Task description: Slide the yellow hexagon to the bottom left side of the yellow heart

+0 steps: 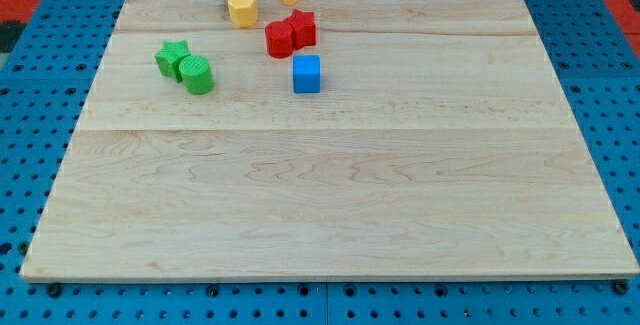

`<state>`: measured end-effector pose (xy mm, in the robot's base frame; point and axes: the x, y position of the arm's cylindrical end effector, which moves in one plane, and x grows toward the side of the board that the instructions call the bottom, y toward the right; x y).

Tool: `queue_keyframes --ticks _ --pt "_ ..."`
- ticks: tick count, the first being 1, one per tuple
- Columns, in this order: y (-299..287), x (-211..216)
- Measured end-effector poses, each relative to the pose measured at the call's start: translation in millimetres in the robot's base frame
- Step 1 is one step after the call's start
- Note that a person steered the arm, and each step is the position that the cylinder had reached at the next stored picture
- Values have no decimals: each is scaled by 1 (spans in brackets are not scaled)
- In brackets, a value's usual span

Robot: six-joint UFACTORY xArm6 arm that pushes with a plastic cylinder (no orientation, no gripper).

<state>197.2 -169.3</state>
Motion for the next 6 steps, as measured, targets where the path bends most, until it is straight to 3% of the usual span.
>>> queue_keyframes --ticks 1,4,6 --pt "26 43" --pt "52 4" --pt "20 0"
